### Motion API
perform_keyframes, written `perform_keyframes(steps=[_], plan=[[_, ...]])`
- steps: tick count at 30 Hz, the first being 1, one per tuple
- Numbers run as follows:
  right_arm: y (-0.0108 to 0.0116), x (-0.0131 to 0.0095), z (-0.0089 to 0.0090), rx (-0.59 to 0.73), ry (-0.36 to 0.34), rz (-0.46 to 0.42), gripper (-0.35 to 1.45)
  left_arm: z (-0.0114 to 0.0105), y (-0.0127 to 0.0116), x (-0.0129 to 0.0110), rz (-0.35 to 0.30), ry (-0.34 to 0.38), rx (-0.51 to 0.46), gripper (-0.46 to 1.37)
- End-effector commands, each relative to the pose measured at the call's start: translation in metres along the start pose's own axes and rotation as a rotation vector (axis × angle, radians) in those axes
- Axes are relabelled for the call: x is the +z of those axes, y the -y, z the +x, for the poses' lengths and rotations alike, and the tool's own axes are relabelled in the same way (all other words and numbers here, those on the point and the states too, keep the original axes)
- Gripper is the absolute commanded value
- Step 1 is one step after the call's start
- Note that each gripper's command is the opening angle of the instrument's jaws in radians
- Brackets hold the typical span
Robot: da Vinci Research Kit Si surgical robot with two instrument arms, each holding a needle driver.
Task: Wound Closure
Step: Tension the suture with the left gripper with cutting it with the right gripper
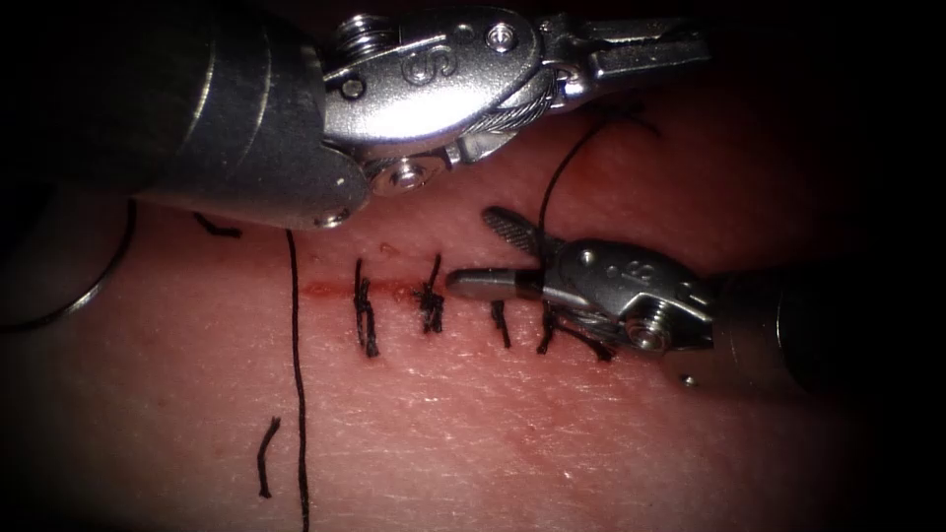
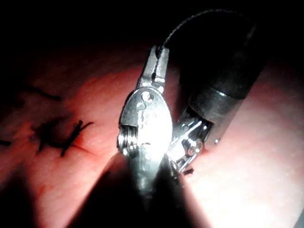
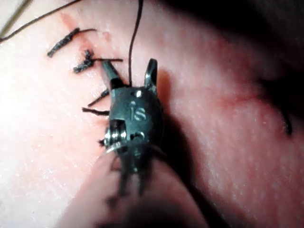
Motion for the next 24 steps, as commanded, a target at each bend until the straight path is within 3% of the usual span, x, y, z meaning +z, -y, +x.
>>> perform_keyframes(steps=[1, 24], plan=[[0.0001, 0.0, 0.0, 0.0, 0.0, 0.004, 1.3, 0.0, 0.0, 0.0, -0.004, -0.001, 0.001, -0.35], [0.0006, 0.0004, 0.0, -0.001, -0.003, 0.01, 1.24, 0.0022, 0.0003, 0.0007, 0.006, -0.028, 0.017, -0.35]])
